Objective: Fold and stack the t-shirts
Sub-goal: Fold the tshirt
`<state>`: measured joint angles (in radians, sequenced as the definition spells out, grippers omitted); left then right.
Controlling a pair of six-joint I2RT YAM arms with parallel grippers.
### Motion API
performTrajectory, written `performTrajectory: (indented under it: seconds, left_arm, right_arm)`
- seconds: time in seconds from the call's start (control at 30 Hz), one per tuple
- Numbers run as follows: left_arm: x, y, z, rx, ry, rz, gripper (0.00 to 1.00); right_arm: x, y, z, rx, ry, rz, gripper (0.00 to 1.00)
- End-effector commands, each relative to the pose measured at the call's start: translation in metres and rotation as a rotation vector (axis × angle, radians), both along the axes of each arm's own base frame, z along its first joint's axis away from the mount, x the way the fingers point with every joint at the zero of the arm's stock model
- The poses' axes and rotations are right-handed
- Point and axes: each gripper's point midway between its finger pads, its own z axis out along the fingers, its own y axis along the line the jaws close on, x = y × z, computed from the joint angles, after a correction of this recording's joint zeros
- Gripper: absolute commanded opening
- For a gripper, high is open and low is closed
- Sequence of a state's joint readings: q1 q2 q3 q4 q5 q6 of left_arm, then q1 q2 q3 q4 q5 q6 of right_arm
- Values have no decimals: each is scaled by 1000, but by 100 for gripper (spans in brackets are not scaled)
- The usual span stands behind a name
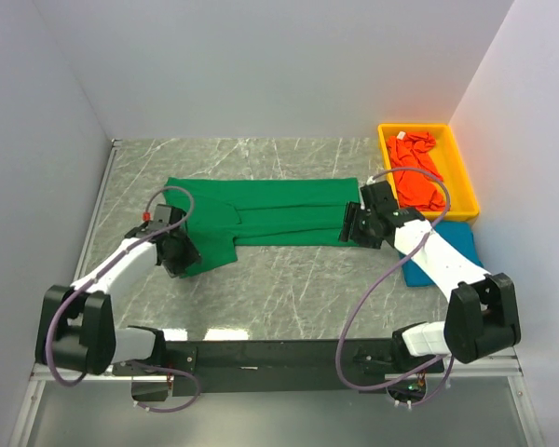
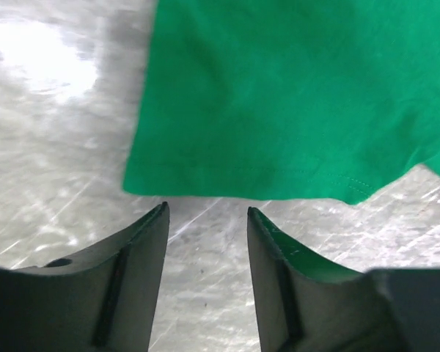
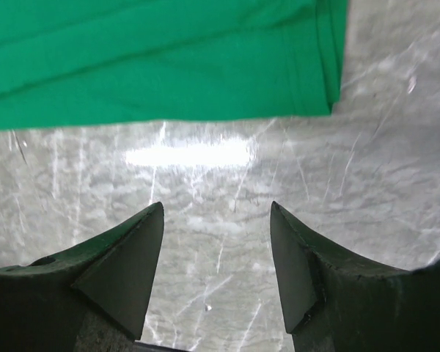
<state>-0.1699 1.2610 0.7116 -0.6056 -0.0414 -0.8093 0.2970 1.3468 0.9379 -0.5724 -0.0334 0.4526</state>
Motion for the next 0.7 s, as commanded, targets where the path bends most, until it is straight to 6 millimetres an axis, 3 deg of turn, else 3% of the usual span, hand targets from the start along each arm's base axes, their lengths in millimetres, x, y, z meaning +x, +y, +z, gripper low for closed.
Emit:
performTrajectory:
  seconds: [0.0, 0.37, 0.4, 0.53, 0.67]
  left_arm:
    - [20, -11, 1, 3, -44, -8, 50]
    - [14, -10, -37, 84, 80, 5, 41]
    - [13, -9, -39, 87, 87, 7, 38]
    - [12, -8, -39, 98, 98, 7, 5]
    - [27, -9, -18, 105, 55, -4, 1]
  right_arm:
    - [1, 10, 8, 56, -58, 22, 66]
    - [-9, 9, -10, 43, -27, 56, 66]
    - [-10, 9, -12, 44, -22, 61, 66]
    - [-10, 10, -13, 45, -24, 69, 65]
    - [-8, 9, -11, 39, -29, 78, 65]
